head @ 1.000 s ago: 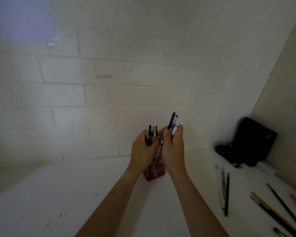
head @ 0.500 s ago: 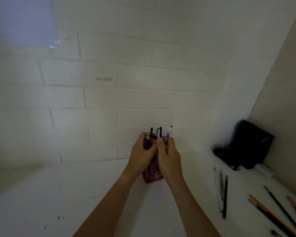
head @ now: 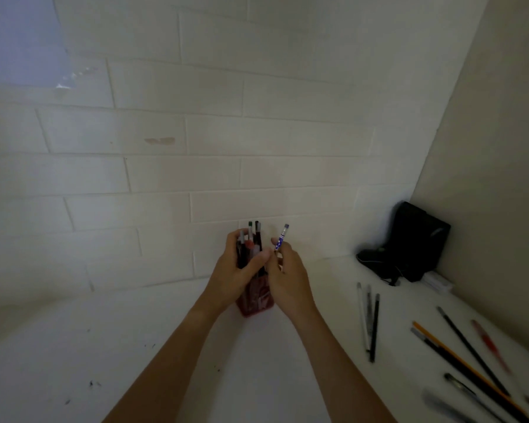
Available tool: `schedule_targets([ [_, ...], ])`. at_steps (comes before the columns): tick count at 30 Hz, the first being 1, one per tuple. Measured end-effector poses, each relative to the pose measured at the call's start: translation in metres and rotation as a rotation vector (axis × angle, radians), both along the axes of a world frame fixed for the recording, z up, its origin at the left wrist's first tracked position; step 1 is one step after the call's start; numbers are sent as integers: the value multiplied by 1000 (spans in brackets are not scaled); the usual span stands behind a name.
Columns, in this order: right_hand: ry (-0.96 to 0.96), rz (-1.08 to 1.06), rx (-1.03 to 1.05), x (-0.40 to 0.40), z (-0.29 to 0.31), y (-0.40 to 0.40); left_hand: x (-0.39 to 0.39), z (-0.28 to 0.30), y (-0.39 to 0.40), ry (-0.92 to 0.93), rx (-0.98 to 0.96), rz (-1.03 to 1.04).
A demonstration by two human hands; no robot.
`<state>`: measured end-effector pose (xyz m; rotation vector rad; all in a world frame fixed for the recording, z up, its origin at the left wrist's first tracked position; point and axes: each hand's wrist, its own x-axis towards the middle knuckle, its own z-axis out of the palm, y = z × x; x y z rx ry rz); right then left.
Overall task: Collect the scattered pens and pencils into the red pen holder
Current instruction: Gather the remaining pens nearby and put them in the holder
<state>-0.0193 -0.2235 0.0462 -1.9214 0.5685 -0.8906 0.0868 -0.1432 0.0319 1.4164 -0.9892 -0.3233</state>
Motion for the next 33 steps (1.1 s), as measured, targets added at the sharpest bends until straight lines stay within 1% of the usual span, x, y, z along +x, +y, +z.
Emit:
schedule_targets([
  [2, -2, 100, 75, -11, 9, 1, 0, 3, 2, -3, 35, 20],
  [3, -5, 101, 99, -15, 10, -3, 1, 3, 3, -5, 43, 34],
  [4, -2, 51, 92, -19, 9, -9, 1, 3, 5, -10, 44, 43],
  [5, 9, -58, 65, -23, 5, -18, 1, 2, 7, -12, 34, 52],
  [6, 45, -221, 8, -30, -1, -29, 1, 1, 9, -5, 16, 66],
  [7, 120, -394, -63, -39, -10, -42, 2, -1, 12, 3, 0, 93],
  [9, 417, -668, -184, -63, -26, -61, 0, -5, 21, -3, 4, 215],
  [10, 590, -756, -206, -76, -33, -67, -2, -8, 26, -22, -6, 299],
  [11, 723, -820, -198, -88, -40, -71, -4, -9, 31, -47, -38, 378],
  [12, 796, -863, -180, -99, -44, -73, -8, -10, 35, -68, -80, 441],
  [14, 861, -883, -172, -111, -55, -77, -15, -12, 40, -58, -127, 501],
  [15, 875, -870, -174, -113, -60, -79, -19, -13, 40, -45, -118, 500],
  [20, 798, -740, -115, -106, -64, -81, -31, -30, 34, -52, 66, 415],
  [23, 821, -715, -165, -101, -61, -74, -35, -33, 27, -86, 137, 392],
  [26, 903, -704, -266, -95, -65, -68, -36, -31, 18, -139, 121, 392],
  [30, 927, -720, -273, -88, -67, -65, -39, -29, 13, -156, 72, 420],
  [33, 975, -723, -332, -85, -68, -63, -40, -35, 15, -147, 69, 465],
])
